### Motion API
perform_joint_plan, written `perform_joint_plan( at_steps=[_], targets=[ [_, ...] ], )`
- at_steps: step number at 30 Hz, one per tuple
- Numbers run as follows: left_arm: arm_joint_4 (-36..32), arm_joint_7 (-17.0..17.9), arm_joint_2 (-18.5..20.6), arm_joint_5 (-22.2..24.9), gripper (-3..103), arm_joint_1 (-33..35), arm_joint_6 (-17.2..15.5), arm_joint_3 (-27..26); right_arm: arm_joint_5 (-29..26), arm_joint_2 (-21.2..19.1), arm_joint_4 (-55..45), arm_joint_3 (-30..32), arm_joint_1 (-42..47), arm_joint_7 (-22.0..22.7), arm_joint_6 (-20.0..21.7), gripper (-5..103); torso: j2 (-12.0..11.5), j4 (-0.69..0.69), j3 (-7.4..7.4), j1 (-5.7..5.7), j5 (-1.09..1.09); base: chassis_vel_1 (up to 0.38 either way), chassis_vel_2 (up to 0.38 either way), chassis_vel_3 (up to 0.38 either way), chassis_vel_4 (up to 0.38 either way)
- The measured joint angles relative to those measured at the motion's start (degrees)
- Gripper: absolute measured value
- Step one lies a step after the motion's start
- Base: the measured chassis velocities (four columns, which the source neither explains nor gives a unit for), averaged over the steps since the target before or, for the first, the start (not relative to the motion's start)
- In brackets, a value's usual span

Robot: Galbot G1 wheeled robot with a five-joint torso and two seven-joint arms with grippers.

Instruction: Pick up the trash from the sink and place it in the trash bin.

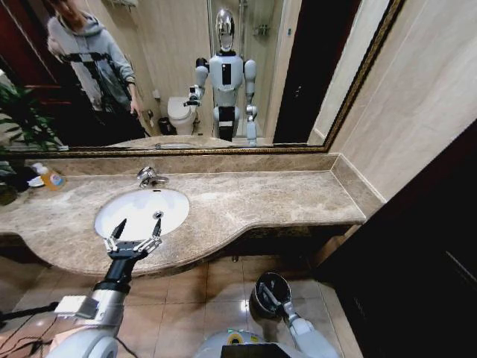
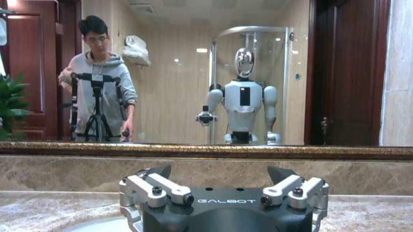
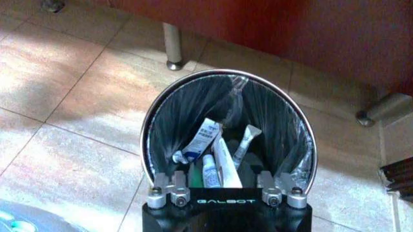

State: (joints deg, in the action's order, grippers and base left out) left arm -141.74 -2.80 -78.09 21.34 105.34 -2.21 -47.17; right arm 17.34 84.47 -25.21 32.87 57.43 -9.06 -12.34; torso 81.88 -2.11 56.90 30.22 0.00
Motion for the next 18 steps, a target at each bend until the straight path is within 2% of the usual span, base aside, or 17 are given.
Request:
perform_joint_plan(
  at_steps=[3, 4, 6, 9, 10, 12, 17, 18],
  targets=[
    [0.0, 0.0, 0.0, 0.0, 100, 0.0, 0.0, 0.0, 0.0, -0.2, -0.5, 0.0, 0.3, 0.0, -0.1, 61, 0.0, 0.00, 0.00, 0.00, 0.00, 0.000, 0.000, 0.000, 0.000],
    [0.0, 0.0, 0.0, 0.0, 100, 0.0, 0.0, 0.0, 0.0, -0.3, -0.5, 0.0, 0.4, 0.0, -0.3, 72, 0.0, 0.00, 0.00, 0.00, 0.00, 0.000, 0.000, 0.000, 0.000],
    [0.0, 0.0, 0.0, 0.0, 100, 0.0, 0.0, 0.0, 0.0, -0.3, -0.5, 0.0, 0.6, 0.0, -0.3, 72, 0.0, 0.00, 0.00, 0.00, 0.00, 0.000, 0.000, 0.000, 0.000],
    [0.0, 0.0, 0.0, 0.0, 100, 0.0, 0.0, 0.0, 0.0, -0.4, -0.8, 0.1, 0.9, 0.1, -0.5, 88, 0.0, 0.00, 0.00, 0.00, 0.00, 0.000, 0.000, 0.000, 0.000],
    [0.0, 0.0, 0.0, 0.0, 100, 0.0, 0.0, 0.0, 0.0, -0.4, -0.8, 0.1, 0.9, 0.1, -0.5, 88, 0.0, 0.00, 0.00, 0.00, 0.00, 0.000, 0.000, 0.000, 0.000],
    [0.0, 0.0, 0.0, 0.0, 100, 0.0, 0.0, 0.0, 0.0, -0.4, -1.2, 0.1, 1.3, 0.1, -0.6, 97, 0.0, 0.00, 0.00, 0.00, 0.00, 0.000, 0.000, 0.000, 0.000],
    [0.0, 0.0, 0.0, 0.0, 100, 0.0, 0.0, 0.0, 1.0, -0.2, -3.9, 0.1, 2.4, 1.1, -0.2, 100, 0.0, 0.00, 0.00, 0.00, 0.01, 0.000, 0.000, 0.000, 0.000],
    [0.0, 0.0, 0.0, 0.0, 100, 0.0, 0.0, 0.0, 1.2, -0.2, -7.4, 0.1, 3.7, 1.5, 0.5, 100, 0.0, 0.00, 0.00, 0.00, 0.00, 0.000, 0.000, 0.000, 0.000]
  ],
)
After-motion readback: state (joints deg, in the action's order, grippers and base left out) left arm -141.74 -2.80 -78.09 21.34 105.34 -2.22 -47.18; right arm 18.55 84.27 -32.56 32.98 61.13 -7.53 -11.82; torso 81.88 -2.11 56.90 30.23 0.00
